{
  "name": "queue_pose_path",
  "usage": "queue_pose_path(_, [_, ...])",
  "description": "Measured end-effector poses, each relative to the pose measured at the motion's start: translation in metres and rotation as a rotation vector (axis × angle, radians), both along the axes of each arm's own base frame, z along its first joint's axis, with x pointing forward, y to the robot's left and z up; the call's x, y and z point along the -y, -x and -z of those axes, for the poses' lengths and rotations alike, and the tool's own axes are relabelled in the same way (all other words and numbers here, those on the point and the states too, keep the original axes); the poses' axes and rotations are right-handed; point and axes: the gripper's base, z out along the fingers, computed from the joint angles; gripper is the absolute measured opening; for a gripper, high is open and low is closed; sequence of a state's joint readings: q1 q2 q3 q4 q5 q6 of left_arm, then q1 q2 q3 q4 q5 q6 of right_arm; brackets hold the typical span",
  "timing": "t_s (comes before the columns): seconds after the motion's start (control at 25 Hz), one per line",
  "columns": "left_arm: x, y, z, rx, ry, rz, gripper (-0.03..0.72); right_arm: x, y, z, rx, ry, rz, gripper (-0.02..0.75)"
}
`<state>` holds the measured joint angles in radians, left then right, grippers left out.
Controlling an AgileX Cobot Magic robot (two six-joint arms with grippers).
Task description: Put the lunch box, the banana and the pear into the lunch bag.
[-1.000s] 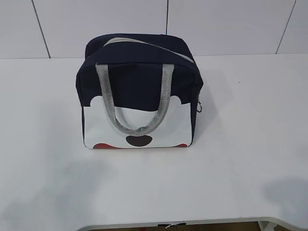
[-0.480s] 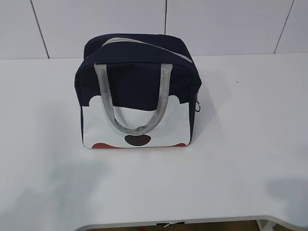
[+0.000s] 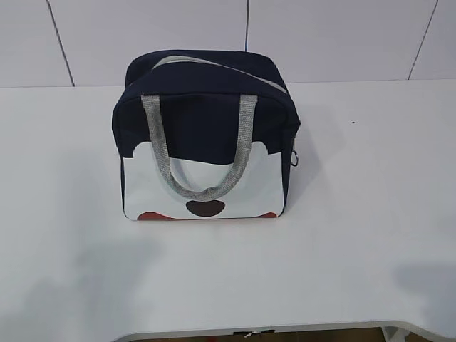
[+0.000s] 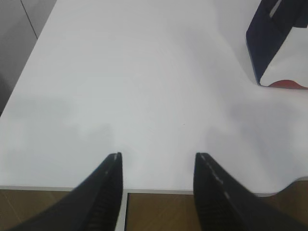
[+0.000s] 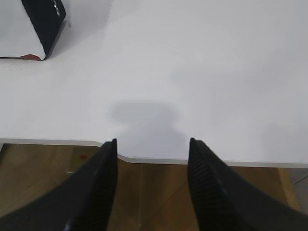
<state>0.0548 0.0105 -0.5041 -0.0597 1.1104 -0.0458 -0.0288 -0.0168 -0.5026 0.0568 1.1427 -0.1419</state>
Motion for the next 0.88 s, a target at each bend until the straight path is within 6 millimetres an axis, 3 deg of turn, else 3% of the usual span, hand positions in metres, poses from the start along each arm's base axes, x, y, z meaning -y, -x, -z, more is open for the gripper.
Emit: queue_pose_path(0.88, [0.0000,0.0000,0.0000,0.000,0.000,0.000,0.306,0.0000,0.0000,0.0000,0.000,0.000,0.000,0.401])
